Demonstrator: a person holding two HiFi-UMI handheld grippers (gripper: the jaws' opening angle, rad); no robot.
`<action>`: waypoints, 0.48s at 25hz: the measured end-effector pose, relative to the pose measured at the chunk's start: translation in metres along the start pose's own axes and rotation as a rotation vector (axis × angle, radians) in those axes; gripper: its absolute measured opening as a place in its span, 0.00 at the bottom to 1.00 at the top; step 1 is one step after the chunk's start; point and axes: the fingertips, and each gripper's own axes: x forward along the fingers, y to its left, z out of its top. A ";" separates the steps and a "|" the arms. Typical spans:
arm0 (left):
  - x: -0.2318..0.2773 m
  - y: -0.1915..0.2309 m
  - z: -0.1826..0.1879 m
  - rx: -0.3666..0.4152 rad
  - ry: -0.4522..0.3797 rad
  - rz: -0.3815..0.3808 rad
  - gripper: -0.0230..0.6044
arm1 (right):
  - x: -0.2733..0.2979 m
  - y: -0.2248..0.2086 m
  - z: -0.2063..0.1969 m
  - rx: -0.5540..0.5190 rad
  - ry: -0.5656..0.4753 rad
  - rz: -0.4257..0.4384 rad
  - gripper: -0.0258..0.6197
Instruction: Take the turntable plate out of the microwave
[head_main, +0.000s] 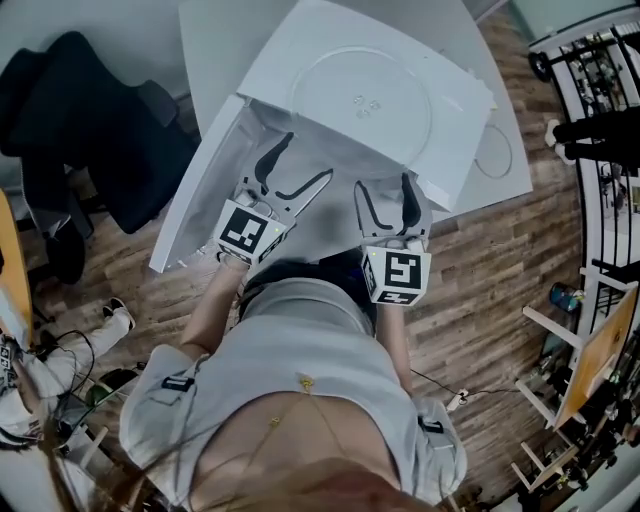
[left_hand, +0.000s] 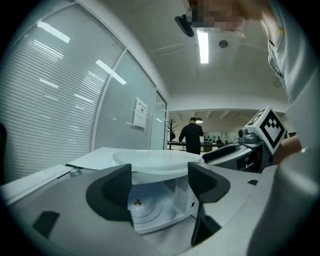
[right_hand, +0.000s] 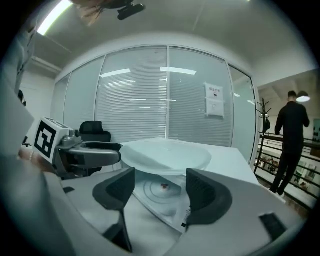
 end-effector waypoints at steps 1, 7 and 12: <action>0.001 0.000 0.000 0.001 0.001 0.000 0.59 | 0.002 -0.001 0.000 0.012 -0.005 -0.006 0.51; 0.012 0.003 0.001 0.009 0.019 0.003 0.59 | 0.010 -0.011 0.002 0.016 0.007 -0.026 0.51; 0.025 0.009 0.002 -0.014 0.033 0.006 0.59 | 0.019 -0.014 0.007 0.001 0.028 -0.037 0.51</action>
